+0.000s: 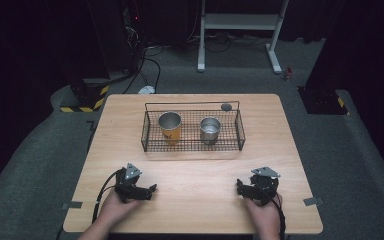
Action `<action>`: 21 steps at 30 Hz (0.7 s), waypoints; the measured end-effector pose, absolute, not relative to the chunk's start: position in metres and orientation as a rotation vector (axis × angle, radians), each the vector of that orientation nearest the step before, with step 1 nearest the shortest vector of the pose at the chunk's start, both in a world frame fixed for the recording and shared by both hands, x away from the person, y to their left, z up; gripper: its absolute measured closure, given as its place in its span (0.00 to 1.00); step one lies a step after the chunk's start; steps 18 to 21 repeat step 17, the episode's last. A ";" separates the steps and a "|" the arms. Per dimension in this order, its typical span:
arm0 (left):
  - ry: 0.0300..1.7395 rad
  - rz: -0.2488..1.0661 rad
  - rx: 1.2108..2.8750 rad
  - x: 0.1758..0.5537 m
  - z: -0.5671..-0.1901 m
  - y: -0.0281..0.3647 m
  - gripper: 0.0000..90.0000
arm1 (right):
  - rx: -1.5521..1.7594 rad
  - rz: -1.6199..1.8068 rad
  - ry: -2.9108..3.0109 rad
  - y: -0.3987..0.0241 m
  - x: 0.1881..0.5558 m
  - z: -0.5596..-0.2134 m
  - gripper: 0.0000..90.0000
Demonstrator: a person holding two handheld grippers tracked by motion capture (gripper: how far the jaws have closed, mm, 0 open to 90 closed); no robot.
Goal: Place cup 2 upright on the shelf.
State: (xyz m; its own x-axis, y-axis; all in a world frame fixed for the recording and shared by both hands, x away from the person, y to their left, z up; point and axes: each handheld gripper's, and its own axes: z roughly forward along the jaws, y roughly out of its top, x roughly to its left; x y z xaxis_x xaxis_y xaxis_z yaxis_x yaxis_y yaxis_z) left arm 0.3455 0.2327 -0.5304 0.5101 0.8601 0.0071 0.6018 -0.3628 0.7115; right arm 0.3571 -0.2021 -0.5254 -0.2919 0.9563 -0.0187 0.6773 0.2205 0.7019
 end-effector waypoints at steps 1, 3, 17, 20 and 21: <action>1.189 0.506 2.095 0.346 -0.530 0.233 0.01 | 1.510 0.822 2.043 -0.202 0.358 -0.525 0.10; 1.194 0.505 2.092 0.345 -0.530 0.233 0.01 | 1.518 0.820 2.038 -0.201 0.358 -0.525 0.10; 1.191 0.507 2.092 0.346 -0.531 0.233 0.01 | 1.506 0.819 2.039 -0.199 0.359 -0.525 0.12; 1.191 0.507 2.092 0.346 -0.531 0.233 0.01 | 1.506 0.819 2.039 -0.199 0.359 -0.525 0.12; 1.191 0.507 2.092 0.346 -0.531 0.233 0.01 | 1.506 0.819 2.039 -0.199 0.359 -0.525 0.12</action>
